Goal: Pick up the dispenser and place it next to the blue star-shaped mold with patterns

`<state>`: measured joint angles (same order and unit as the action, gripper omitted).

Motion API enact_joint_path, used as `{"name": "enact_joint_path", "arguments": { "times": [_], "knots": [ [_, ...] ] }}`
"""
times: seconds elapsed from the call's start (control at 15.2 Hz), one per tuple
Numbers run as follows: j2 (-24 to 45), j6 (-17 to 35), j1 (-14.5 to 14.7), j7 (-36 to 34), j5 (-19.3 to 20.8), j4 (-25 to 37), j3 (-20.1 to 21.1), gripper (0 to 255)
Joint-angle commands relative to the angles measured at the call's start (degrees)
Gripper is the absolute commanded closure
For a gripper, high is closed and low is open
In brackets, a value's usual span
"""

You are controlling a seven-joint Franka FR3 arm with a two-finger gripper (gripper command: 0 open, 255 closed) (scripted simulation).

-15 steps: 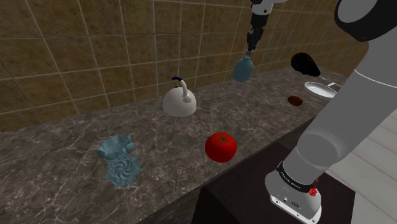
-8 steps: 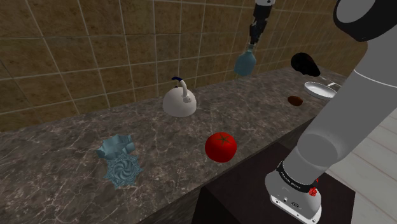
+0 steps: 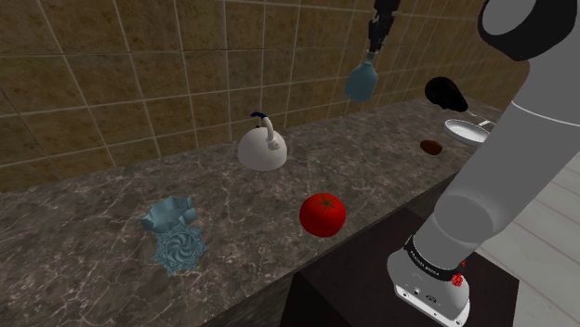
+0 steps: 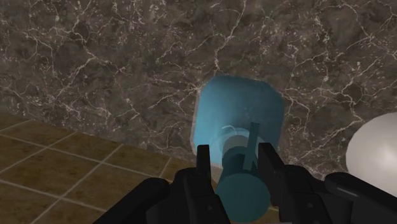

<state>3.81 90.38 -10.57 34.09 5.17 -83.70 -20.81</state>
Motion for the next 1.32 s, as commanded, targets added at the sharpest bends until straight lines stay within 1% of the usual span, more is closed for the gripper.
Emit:
{"name": "enact_joint_path", "arguments": {
  "times": [0.0,0.4,0.73,0.79,0.99,1.25],
  "knots": [
    [0.6,-1.7,-0.1,0.4,-0.2,2.3,-0.1,255],
    [3.1,-7.3,-0.7,1.5,-1.2,10.3,-0.4,255],
    [6.2,-12.5,-1.6,2.6,-2.4,18.4,-0.8,255],
    [6.5,-12.9,-1.7,2.7,-2.5,19.2,-0.8,255],
    [-0.4,-11.3,1.9,-1.9,0.4,10.7,1.1,255],
    [-7.8,-10.6,5.2,-8.0,3.0,2.3,4.3,255]
  ]
}}
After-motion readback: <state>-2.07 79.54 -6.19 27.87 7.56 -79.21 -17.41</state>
